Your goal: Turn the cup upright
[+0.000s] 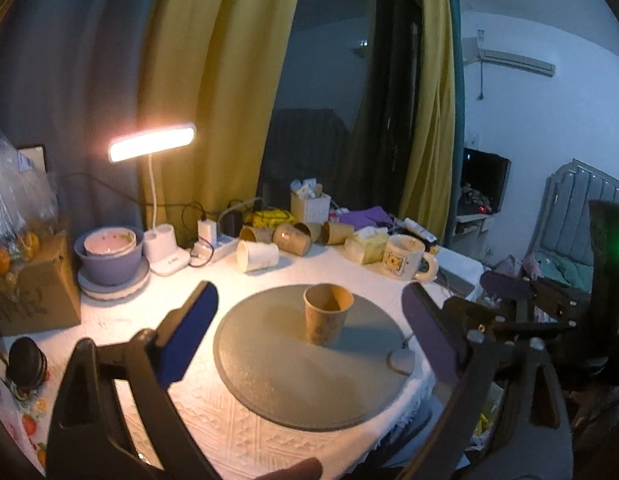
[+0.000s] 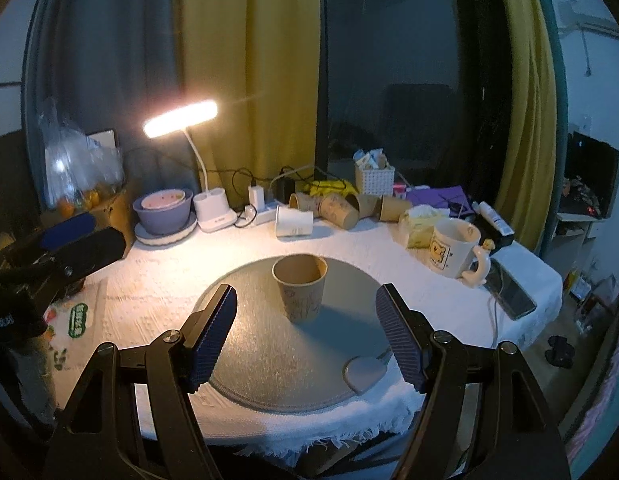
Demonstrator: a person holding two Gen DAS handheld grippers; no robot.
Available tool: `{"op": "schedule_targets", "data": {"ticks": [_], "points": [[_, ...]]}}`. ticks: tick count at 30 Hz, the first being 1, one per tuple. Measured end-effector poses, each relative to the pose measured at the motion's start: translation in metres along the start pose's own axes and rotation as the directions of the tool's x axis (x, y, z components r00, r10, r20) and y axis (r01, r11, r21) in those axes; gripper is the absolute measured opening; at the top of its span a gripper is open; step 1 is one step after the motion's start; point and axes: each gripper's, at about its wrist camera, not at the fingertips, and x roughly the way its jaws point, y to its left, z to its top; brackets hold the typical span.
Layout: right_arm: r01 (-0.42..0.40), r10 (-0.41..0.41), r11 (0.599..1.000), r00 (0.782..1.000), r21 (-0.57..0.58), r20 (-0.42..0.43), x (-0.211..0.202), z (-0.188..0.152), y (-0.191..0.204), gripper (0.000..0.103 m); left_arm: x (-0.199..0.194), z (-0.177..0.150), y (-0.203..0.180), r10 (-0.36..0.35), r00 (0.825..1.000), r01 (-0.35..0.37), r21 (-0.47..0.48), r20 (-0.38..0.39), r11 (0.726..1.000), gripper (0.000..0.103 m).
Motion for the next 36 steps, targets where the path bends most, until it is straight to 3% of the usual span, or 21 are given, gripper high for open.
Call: {"op": "schedule_targets", "data": {"ticks": [14,23,36], "points": [[-0.01,0.014,0.999,0.995,-0.038,0.102,-0.045,0.019,0.012,0.075,-0.033,0.012,-0.004,0.038,0.988,-0.047,0.057,0.147,0.997,0.094],[0.041,-0.042,0.999,0.994,0.011,0.097,-0.035,0.012,0.009,0.075,-0.026,0.007,0.001,0.051,0.99,-0.059,0.055,0.128,0.997,0.094],[0.032,-0.033,0.999,0.997,0.015,0.075,-0.027,0.008,0.013,0.075,-0.025,0.004,0.001,0.062,0.991,-0.07,0.06,0.12,0.996,0.094]]}}
